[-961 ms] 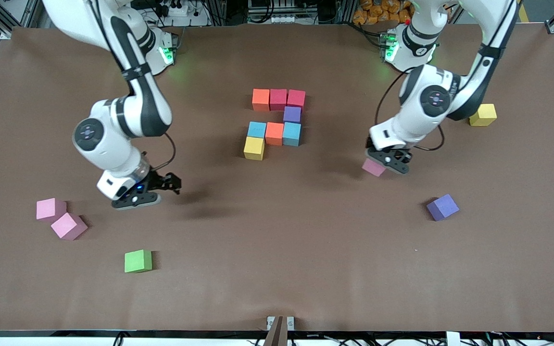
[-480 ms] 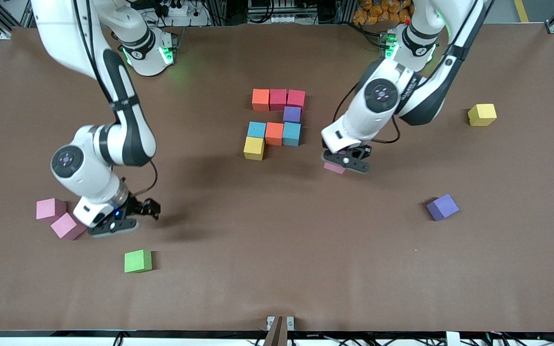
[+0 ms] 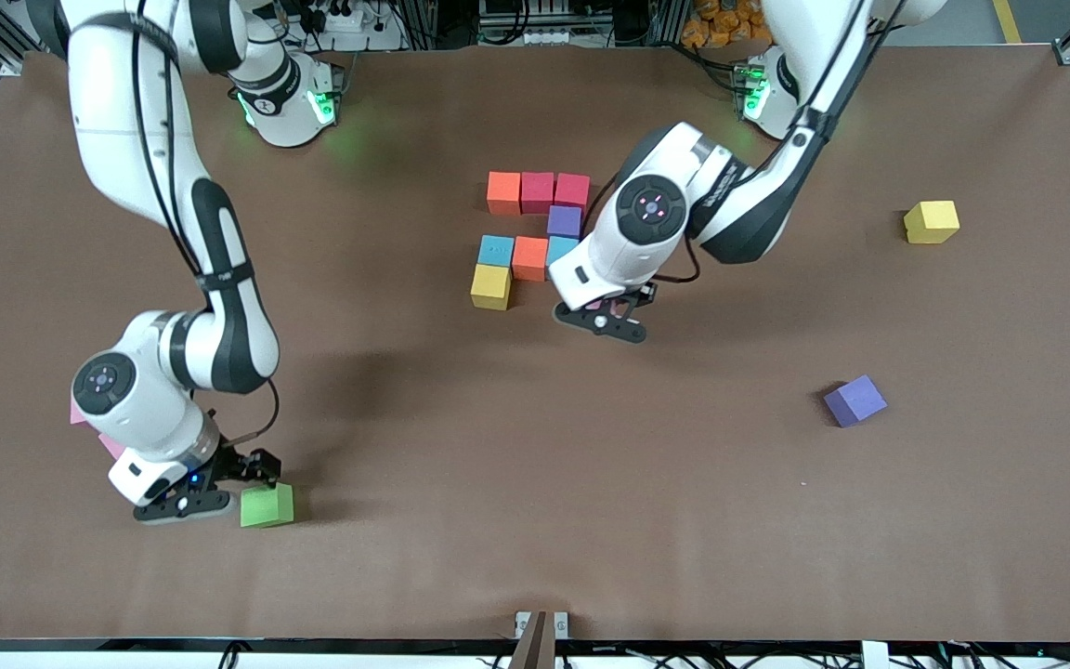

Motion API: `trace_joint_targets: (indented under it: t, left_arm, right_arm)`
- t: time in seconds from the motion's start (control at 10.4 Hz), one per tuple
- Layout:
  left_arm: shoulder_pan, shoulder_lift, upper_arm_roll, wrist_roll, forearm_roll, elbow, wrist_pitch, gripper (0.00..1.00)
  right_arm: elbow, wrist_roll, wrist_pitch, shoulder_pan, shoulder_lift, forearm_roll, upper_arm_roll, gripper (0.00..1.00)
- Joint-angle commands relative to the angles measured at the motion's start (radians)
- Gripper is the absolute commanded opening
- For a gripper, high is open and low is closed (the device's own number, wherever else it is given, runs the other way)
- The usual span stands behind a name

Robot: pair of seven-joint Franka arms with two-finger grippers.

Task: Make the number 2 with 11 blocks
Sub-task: 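Lower pink below yellow with the left gripper while the right gripper grasps green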

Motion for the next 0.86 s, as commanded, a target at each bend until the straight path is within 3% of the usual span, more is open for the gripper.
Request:
trace_joint_targets:
  t: [0.0,0.29,0.77]
  left_arm:
    - [-0.182,0.12,0.197,-0.004,-0.12,0.164,-0.068,0.34]
    - [-0.306,0.186,0.339,0.002,-0.266,0.23,-0.071,0.34]
    - [-0.466,0.313,0.538,0.01,-0.554,0.298,-0.043,0.34]
  right_arm:
    - [0.183,0.035,-0.013,-0.062,0.122,0.018,0.051,1.0]
    - [0.225,0.144,-0.011,-0.062,0.156,0.019,0.077,1.0]
    - [0.236,0.147,-0.025,-0.062,0.153,0.019,0.078,1.0]
